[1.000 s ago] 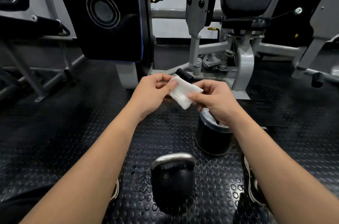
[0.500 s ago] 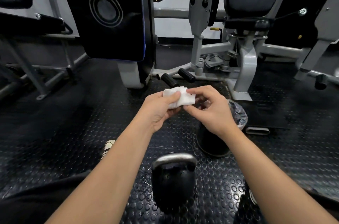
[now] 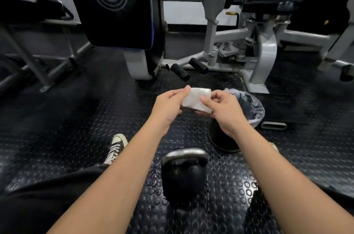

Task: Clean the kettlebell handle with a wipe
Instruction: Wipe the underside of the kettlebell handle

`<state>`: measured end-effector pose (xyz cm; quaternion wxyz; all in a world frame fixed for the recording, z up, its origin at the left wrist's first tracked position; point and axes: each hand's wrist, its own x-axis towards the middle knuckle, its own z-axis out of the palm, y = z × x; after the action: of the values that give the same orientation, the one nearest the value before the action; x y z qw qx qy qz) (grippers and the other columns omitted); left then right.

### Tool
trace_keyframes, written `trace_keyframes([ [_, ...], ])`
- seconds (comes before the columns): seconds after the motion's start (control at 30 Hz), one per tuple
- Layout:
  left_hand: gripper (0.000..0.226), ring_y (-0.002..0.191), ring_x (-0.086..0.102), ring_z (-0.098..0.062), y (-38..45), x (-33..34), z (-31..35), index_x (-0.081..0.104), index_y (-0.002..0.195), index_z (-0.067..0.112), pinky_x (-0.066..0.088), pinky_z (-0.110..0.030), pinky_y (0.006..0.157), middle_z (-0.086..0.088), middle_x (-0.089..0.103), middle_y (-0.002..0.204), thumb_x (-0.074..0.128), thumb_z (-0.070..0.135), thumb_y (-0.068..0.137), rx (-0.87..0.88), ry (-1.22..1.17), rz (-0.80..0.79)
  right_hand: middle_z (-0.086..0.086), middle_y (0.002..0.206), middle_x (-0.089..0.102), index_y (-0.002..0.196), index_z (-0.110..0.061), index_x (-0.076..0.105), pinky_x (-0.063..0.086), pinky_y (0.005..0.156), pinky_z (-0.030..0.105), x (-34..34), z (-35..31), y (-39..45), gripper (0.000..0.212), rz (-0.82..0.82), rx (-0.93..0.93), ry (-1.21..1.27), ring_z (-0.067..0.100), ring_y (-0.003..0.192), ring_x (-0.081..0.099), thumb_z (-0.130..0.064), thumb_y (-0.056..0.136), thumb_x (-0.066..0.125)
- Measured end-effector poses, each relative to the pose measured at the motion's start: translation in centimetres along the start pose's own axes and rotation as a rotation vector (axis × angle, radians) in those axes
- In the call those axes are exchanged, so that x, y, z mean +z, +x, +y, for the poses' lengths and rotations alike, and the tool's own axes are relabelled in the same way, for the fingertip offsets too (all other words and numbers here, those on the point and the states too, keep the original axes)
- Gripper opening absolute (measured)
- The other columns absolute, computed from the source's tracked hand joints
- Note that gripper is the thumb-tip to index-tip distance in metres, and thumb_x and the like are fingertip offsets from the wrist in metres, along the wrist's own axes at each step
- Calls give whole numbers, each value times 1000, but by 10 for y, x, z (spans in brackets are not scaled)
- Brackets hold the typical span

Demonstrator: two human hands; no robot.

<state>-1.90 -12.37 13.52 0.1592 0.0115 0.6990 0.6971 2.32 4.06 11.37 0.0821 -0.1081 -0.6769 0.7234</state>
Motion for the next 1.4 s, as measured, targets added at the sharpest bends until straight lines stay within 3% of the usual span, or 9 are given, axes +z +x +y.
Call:
trace_keyframes([
  [0.13, 31, 100, 67, -13, 8, -15, -44, 72, 86, 33, 53, -40, 96, 8, 74, 102, 65, 63, 82, -108, 144, 103, 17, 104, 69, 99, -15, 59, 61, 84, 45, -5, 33, 0, 8, 26, 15, -112, 31, 101, 72, -8, 102, 57],
  [0.27, 30, 99, 66, -15, 7, -30, -91, 68, 81, 33, 52, -41, 98, 8, 72, 98, 63, 62, 84, -225, 213, 159, -2, 103, 74, 103, -38, 70, 60, 86, 49, -17, 74, 2, 23, -10, 14, -425, 25, 103, 70, -20, 98, 57],
  [0.43, 38, 84, 61, -20, 9, -45, -147, 63, 82, 20, 47, -36, 79, 5, 66, 88, 61, 57, 89, -393, 218, 270, 4, 107, 75, 117, -23, 74, 52, 88, 33, -17, 115, -3, 27, -115, 52, -830, 24, 101, 66, -15, 100, 55],
  [0.5, 40, 89, 60, -26, 10, -47, -164, 63, 92, 17, 44, -36, 78, -2, 65, 92, 57, 57, 91, -473, 244, 343, 4, 109, 74, 115, -26, 74, 48, 84, 30, -16, 127, -2, 28, -186, 94, -916, 25, 101, 65, -14, 101, 52],
  [0.6, 70, 115, 55, -34, 7, -47, -186, 51, 137, 9, 46, -44, 98, -11, 57, 132, 49, 63, 92, -651, 188, 410, -4, 109, 74, 99, -33, 77, 51, 87, 30, -18, 144, 4, 33, -265, 157, -987, 19, 100, 65, -12, 100, 51],
  [0.7, 81, 124, 51, -38, 14, -47, -219, 39, 149, 22, 45, -55, 102, -10, 49, 145, 40, 71, 84, -754, -36, 347, 0, 99, 73, 91, -30, 75, 56, 69, 31, -20, 146, 11, 43, -349, 232, -1078, 20, 82, 67, -2, 94, 44],
  [0.9, 87, 119, 56, -39, 14, -44, -225, 36, 151, 25, 49, -50, 99, -14, 53, 141, 36, 78, 82, -729, -206, 345, -1, 85, 70, 90, -27, 75, 53, 60, 29, -3, 127, 32, 39, -583, 251, -1293, 16, 76, 64, 1, 92, 47],
  [1.0, 83, 124, 54, -39, 13, -45, -226, 32, 154, 25, 44, -52, 106, -16, 50, 144, 33, 77, 88, -712, -241, 336, -6, 84, 71, 94, -27, 78, 53, 73, 31, 12, 113, 38, 32, -668, 170, -1333, 14, 83, 63, -4, 90, 56],
  [1.4, 87, 116, 58, -36, 11, -45, -235, 33, 152, 25, 47, -48, 104, -15, 57, 136, 32, 80, 85, -665, -216, 330, -9, 80, 70, 86, -26, 78, 55, 73, 32, 7, 111, 38, 29, -683, 138, -1389, 14, 83, 64, -6, 89, 57],
])
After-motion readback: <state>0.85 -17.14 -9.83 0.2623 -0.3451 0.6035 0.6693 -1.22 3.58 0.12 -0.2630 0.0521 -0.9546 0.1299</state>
